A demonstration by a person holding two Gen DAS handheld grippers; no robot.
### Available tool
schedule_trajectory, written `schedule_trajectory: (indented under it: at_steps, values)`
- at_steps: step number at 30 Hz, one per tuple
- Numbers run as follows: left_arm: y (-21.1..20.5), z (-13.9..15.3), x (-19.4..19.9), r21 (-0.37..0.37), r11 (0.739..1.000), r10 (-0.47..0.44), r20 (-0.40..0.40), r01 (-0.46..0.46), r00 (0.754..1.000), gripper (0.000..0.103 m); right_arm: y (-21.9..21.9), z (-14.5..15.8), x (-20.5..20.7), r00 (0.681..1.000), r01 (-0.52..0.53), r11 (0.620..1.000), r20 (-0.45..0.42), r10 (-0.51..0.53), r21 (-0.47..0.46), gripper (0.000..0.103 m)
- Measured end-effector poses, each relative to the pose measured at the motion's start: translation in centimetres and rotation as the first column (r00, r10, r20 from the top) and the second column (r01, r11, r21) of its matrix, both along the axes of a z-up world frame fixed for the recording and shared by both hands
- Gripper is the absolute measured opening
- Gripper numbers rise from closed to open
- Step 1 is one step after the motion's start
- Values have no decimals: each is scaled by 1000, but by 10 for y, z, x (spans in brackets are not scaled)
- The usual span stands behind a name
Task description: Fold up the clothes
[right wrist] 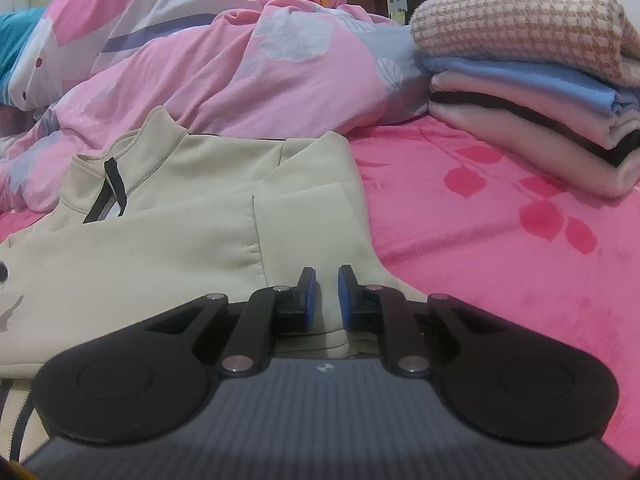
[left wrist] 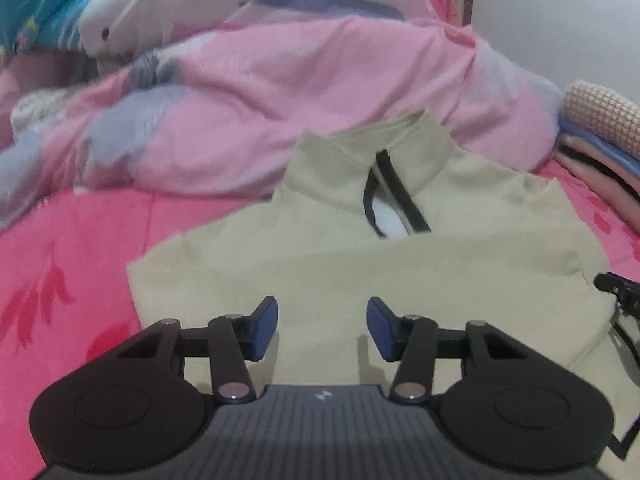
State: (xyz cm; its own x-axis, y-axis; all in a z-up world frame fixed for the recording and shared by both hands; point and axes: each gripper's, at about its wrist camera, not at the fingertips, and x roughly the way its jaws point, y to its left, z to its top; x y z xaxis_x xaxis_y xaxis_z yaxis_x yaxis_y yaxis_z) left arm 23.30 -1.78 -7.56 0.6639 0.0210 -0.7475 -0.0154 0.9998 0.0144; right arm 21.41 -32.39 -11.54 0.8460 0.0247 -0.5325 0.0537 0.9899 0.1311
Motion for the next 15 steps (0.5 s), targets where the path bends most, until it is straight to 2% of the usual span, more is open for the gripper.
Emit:
schedule_trajectory:
  at_steps: [2, 5, 8, 12, 15]
  values:
    - [-2, 0, 6, 2, 1000, 6, -4, -6, 1000, 51, 1, 0, 0, 1000, 0, 1000, -1, 0, -6, 11]
    - [-11, -11, 5, 63, 998, -2, 46, -1, 999, 53, 2, 0, 0, 1000, 1, 1000, -3, -1, -13, 11]
    - [-14, -12, 4, 59, 998, 24, 57, -28, 998, 54, 2, 3, 2, 1000, -3, 1000, -14, 2, -13, 11]
    - [-14, -13, 1, 58, 998, 33, 65, -37, 997, 55, 12, 23, 3, 999, -16, 998, -37, 14, -53, 14]
    - [-15, -14, 2, 61, 997, 33, 65, -37, 997, 55, 29, 42, 3, 997, -76, 996, 15, 76, -37, 14]
